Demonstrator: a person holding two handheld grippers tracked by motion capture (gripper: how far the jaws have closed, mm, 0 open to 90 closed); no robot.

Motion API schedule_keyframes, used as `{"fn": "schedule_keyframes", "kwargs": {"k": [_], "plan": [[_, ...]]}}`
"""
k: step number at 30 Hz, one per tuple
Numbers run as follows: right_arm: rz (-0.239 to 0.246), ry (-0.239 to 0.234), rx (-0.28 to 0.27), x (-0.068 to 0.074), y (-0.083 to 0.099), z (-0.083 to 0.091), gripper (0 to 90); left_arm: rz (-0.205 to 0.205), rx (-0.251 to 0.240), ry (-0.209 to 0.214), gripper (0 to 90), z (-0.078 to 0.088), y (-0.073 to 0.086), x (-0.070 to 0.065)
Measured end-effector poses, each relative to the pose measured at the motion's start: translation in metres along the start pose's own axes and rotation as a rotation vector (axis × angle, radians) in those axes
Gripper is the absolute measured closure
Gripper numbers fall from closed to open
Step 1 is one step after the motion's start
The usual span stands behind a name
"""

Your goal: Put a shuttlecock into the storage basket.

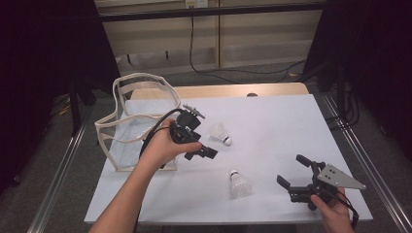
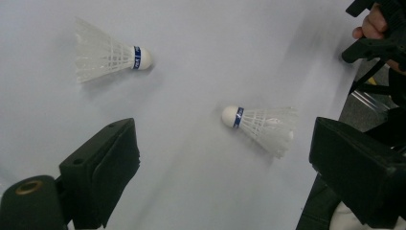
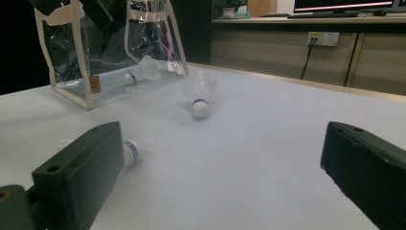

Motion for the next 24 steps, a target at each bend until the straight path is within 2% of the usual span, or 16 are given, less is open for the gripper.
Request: {"fn": "schedule_keyframes", "kwargs": {"k": [1, 11, 24], "plan": [[0.0, 0.0, 0.001, 0.0, 0.0, 0.0, 0.6, 0.012, -0.007, 0.001, 9.6, -0.001, 0.0, 0.0], [-0.003, -0.001, -0.001, 0.0, 0.0, 0.0, 0.6, 0.002, 0.004, 0.01, 8.9, -0.01, 0.008, 0.003], [0.003, 0.0, -0.001, 0.0, 0.0, 0.0, 0.7, 0.012, 0.014, 0.014, 8.0, -0.024, 0.018, 0.005]]}}
Point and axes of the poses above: each handheld gripper's, and its own axes: z roughly backward along the jaws, y roughly out of its underside, x roughly to its left, the point moved 10 cm from there along -z, roughly forward along the jaws, and after that the axes turned 5 degrees about y, right-handed, at the moved point
